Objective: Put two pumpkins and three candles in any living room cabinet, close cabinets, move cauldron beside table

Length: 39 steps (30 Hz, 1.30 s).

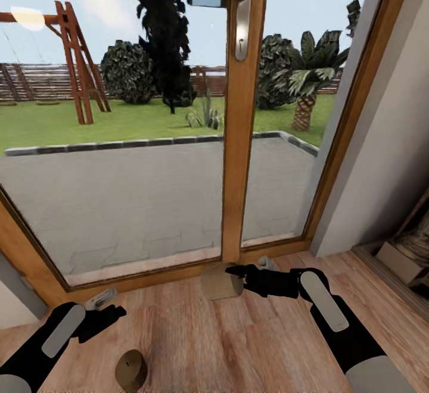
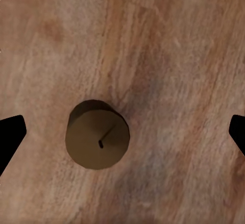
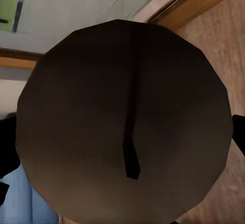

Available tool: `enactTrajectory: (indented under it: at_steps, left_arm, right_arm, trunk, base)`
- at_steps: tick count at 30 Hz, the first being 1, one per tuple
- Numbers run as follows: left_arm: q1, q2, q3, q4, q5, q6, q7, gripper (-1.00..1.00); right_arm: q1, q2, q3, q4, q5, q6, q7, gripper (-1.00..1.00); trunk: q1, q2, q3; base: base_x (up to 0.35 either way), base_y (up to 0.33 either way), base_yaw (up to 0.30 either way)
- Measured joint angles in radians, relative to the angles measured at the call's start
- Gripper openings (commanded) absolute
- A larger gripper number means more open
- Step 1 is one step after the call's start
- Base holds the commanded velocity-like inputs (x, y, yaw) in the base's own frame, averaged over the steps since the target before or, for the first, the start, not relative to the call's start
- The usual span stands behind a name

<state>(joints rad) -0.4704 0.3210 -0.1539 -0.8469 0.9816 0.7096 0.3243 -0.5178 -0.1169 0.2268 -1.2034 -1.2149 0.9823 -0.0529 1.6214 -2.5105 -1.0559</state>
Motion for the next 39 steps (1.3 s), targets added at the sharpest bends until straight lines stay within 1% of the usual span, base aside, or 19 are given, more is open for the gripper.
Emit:
enactTrajectory:
  at_steps: [3, 6, 9, 13, 17, 19, 20, 21, 24, 27, 32, 35, 39]
  left_arm:
    - [0.0, 0.0, 0.001, 0.0, -0.022, -0.011, 0.01, 1.0]
    - [0.0, 0.0, 0.004, 0.0, -0.032, -0.013, 0.031, 1.0]
    - [0.0, 0.0, 0.006, 0.0, -0.034, -0.018, 0.036, 1.0]
    - [0.0, -0.004, 0.001, 0.0, -0.036, -0.05, 0.038, 1.0]
    - [0.0, -0.008, 0.0, 0.0, -0.038, -0.055, 0.038, 1.0]
    - [0.0, -0.014, -0.001, 0.0, -0.038, -0.056, 0.037, 1.0]
    - [0.0, -0.021, -0.002, 0.0, -0.038, -0.056, 0.037, 1.0]
    - [0.0, -0.033, -0.002, 0.0, -0.038, -0.057, 0.037, 1.0]
    - [0.0, -0.046, -0.003, 0.0, -0.039, -0.073, 0.037, 1.0]
    - [0.0, -0.046, -0.001, 0.0, -0.04, -0.09, 0.037, 1.0]
    - [0.0, -0.039, -0.001, 0.0, -0.04, -0.13, 0.037, 1.0]
    - [0.0, -0.033, 0.002, 0.0, -0.04, -0.137, 0.037, 1.0]
    - [0.0, -0.034, 0.002, 0.0, -0.039, -0.139, 0.037, 1.0]
  right_arm:
    - [0.0, -0.003, 0.0, -0.001, 0.003, -0.001, 0.001, -1.0]
    - [0.0, -0.004, 0.002, -0.001, 0.008, -0.001, 0.001, -1.0]
    - [0.0, -0.003, 0.001, -0.001, 0.009, -0.004, 0.001, -1.0]
    - [0.0, -0.005, 0.002, -0.001, 0.012, -0.006, 0.001, -1.0]
    - [0.0, -0.003, 0.002, -0.001, 0.012, -0.006, 0.001, -1.0]
    - [0.0, -0.003, 0.002, -0.001, 0.013, -0.006, 0.001, -1.0]
    - [0.0, -0.003, 0.002, -0.001, 0.014, -0.007, 0.001, -1.0]
    - [0.0, -0.003, 0.001, -0.001, 0.014, -0.007, 0.001, -1.0]
    - [0.0, -0.002, 0.002, -0.001, 0.015, -0.009, 0.001, -1.0]
    - [0.0, 0.0, 0.002, 0.0, 0.015, -0.012, 0.0, -1.0]
    - [0.0, -0.005, 0.0, 0.0, 0.015, -0.012, 0.002, -1.0]
    - [0.0, -0.005, 0.0, 0.0, 0.014, -0.013, 0.001, -1.0]
    - [0.0, -0.005, 0.0, 0.004, 0.014, -0.014, 0.001, -1.0]
  trunk:
    - [0.001, -0.001, -0.012]
    - [0.003, -0.001, -0.023]
    - [0.004, -0.002, -0.035]
    - [0.006, -0.003, -0.05]
    - [0.008, -0.004, -0.066]
    - [0.009, -0.004, -0.074]
    - [0.009, -0.005, -0.077]
    - [0.009, -0.005, -0.081]
    - [0.011, -0.006, -0.093]
    - [0.012, -0.006, -0.104]
    - [0.014, -0.008, -0.124]
    - [0.016, -0.008, -0.135]
    - [0.018, -0.009, -0.151]
  base:
    - [0.0, 0.0, 0.0]
    - [0.0, 0.0, 0.0]
    - [0.0, 0.0, 0.0]
    - [0.0, 0.0, 0.0]
    - [0.0, 0.0, 0.0]
    - [0.0, 0.0, 0.0]
    - [0.0, 0.0, 0.0]
    - [0.0, 0.0, 0.0]
    - [0.0, 0.0, 0.0]
    - [0.0, 0.0, 0.0]
    - [0.0, 0.0, 0.0]
    - [0.0, 0.0, 0.0]
    - [0.0, 0.0, 0.0]
